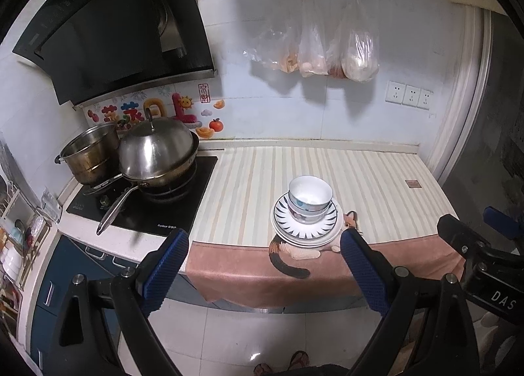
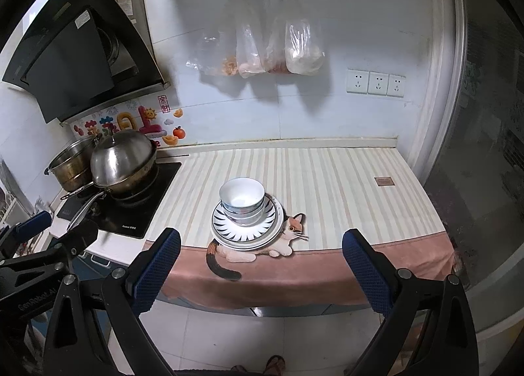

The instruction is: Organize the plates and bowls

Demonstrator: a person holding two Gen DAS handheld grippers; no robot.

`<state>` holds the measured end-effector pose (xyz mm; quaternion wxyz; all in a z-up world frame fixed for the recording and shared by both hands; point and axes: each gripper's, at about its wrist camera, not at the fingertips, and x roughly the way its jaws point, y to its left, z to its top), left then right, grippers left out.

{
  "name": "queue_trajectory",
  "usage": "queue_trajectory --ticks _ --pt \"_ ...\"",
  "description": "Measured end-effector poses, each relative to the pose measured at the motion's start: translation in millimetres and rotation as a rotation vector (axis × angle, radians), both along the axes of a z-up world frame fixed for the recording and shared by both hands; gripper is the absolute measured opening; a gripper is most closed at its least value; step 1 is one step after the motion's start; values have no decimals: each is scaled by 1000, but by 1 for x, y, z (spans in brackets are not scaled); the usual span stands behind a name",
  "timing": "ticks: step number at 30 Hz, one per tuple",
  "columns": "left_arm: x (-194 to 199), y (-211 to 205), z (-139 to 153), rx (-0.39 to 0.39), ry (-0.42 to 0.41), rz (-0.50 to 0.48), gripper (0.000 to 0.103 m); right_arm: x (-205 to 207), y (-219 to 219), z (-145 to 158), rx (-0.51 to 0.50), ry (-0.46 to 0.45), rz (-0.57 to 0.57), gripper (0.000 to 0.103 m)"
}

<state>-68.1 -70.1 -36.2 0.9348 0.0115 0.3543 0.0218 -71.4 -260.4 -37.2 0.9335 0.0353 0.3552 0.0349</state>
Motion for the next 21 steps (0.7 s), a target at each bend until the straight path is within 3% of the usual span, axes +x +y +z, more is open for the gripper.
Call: queue_trajectory --ticks 21 --pt "-2 -3 1 11 -12 13 97 1 2 0 -1 3 -6 101"
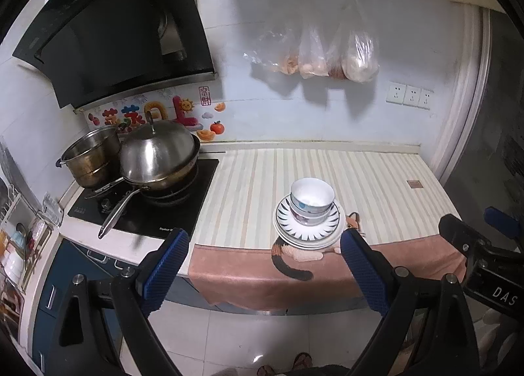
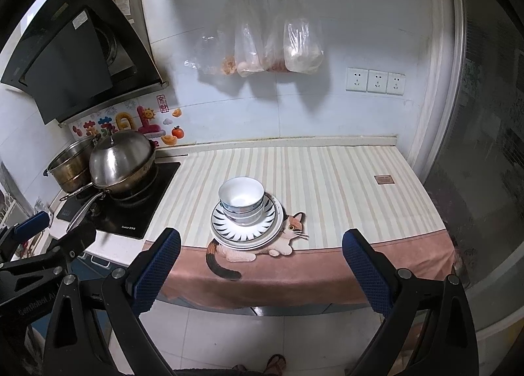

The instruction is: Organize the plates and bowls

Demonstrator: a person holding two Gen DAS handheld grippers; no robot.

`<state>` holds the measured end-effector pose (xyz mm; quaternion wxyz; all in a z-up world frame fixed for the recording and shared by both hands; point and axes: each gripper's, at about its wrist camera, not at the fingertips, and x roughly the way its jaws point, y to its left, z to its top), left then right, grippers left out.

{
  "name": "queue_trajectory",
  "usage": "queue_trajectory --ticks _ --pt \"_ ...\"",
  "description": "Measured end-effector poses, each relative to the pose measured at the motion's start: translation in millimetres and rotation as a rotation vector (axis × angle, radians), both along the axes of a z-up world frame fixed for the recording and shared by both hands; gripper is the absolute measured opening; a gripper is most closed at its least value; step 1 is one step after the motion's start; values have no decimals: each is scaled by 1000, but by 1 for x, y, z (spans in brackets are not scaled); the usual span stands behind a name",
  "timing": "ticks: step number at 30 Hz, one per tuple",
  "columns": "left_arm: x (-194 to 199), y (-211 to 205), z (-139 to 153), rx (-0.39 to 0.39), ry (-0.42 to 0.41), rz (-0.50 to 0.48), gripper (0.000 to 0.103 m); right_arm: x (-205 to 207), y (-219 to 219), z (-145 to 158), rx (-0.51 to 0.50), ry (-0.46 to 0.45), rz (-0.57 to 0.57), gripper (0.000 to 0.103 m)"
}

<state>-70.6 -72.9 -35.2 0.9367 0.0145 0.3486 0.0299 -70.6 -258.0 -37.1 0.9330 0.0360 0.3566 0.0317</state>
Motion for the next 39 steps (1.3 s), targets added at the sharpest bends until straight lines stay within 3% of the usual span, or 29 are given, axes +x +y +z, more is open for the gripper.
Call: queue_trajectory --ticks 5,39 --pt "0 3 3 0 -19 8 100 0 1 -2 1 0 -9 101" --pt "2 4 -8 -14 11 15 101 0 4 0 -7 0 -17 101"
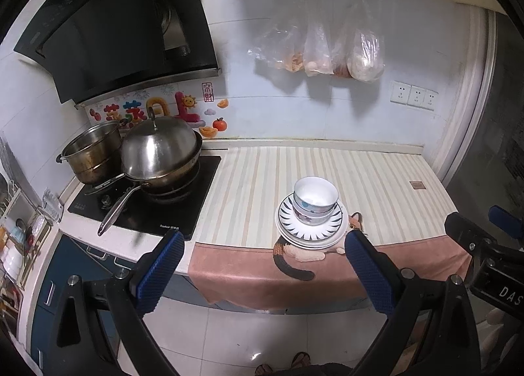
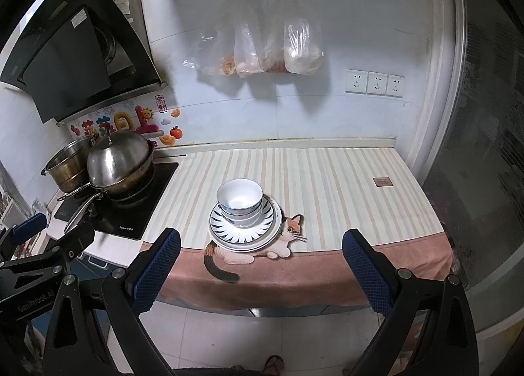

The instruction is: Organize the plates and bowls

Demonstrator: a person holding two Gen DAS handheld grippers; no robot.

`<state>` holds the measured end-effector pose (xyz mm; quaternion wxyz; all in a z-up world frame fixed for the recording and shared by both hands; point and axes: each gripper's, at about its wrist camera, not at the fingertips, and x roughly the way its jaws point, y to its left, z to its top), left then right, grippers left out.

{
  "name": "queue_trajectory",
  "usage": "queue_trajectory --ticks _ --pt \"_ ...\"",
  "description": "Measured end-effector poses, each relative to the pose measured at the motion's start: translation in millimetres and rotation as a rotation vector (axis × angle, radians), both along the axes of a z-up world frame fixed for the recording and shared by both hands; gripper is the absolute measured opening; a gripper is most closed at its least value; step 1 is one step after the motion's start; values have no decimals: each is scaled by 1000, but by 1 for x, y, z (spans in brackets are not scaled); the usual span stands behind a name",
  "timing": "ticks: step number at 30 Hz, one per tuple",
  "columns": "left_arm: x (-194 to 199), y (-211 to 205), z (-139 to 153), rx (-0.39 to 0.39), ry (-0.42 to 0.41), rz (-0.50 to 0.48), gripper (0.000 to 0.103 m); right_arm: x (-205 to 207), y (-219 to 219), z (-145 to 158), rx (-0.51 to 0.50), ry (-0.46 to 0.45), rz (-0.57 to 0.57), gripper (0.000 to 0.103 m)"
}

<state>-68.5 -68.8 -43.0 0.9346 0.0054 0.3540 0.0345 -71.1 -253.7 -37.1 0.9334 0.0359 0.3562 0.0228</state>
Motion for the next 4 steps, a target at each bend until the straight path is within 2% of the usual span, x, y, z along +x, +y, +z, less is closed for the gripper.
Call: queue_trajectory --ticks 4 --pt "1 2 0 0 1 -2 101 1 2 0 -5 0 6 101"
